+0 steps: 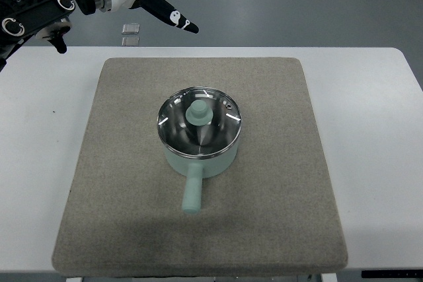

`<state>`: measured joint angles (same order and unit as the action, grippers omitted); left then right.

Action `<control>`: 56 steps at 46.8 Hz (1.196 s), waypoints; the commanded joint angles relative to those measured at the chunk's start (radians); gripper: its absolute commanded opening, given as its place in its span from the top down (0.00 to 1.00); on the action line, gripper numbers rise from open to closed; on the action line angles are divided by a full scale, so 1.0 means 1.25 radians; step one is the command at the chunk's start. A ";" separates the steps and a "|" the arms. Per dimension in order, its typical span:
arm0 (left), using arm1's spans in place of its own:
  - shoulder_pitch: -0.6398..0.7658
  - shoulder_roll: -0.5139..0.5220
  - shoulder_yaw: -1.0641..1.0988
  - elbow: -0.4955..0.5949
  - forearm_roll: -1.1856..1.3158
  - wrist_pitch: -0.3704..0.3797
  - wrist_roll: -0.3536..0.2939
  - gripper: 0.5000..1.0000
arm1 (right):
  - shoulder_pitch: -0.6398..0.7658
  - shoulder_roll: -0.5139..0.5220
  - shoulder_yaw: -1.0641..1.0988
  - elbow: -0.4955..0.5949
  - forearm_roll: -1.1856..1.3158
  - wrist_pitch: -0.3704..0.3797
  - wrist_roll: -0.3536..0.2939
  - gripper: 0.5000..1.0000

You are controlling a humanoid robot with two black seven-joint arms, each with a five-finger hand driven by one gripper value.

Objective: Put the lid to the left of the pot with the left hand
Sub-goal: 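Swing the left hand over the pot toward the glass lid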

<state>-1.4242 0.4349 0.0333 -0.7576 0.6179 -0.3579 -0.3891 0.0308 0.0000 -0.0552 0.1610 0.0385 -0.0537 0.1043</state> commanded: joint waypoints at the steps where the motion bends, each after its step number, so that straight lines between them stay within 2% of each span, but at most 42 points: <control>1: -0.013 0.018 0.000 -0.041 0.057 -0.023 -0.003 0.00 | 0.000 0.000 0.000 0.000 0.000 0.000 0.000 0.15; 7: -0.017 0.039 -0.001 -0.113 0.194 -0.023 -0.007 0.00 | 0.000 0.000 0.000 0.000 0.000 0.000 0.000 0.15; 15: -0.022 0.056 -0.005 -0.167 0.365 -0.032 -0.032 0.00 | 0.000 0.000 0.000 0.000 0.001 0.000 0.000 0.15; 24: -0.068 0.064 -0.002 -0.204 0.421 -0.061 -0.054 0.00 | 0.000 0.000 0.000 0.000 0.000 0.000 0.000 0.15; 34: -0.111 0.064 -0.003 -0.259 0.582 -0.063 -0.123 0.00 | 0.000 0.000 0.000 0.000 0.000 0.000 0.000 0.15; 44: -0.122 0.060 -0.002 -0.315 0.687 -0.063 -0.142 0.00 | 0.000 0.000 0.000 0.000 0.001 0.000 0.000 0.15; 48: -0.119 0.060 -0.002 -0.334 0.730 -0.063 -0.176 0.00 | 0.000 0.000 0.000 0.000 0.000 0.000 0.000 0.15; 56: -0.123 0.062 0.000 -0.340 0.775 -0.090 -0.177 0.00 | 0.000 0.000 0.000 0.000 0.000 0.000 0.000 0.15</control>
<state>-1.5731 0.5098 0.0320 -1.1816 1.5707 -0.4510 -0.6108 0.0307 0.0000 -0.0552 0.1611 0.0385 -0.0537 0.1043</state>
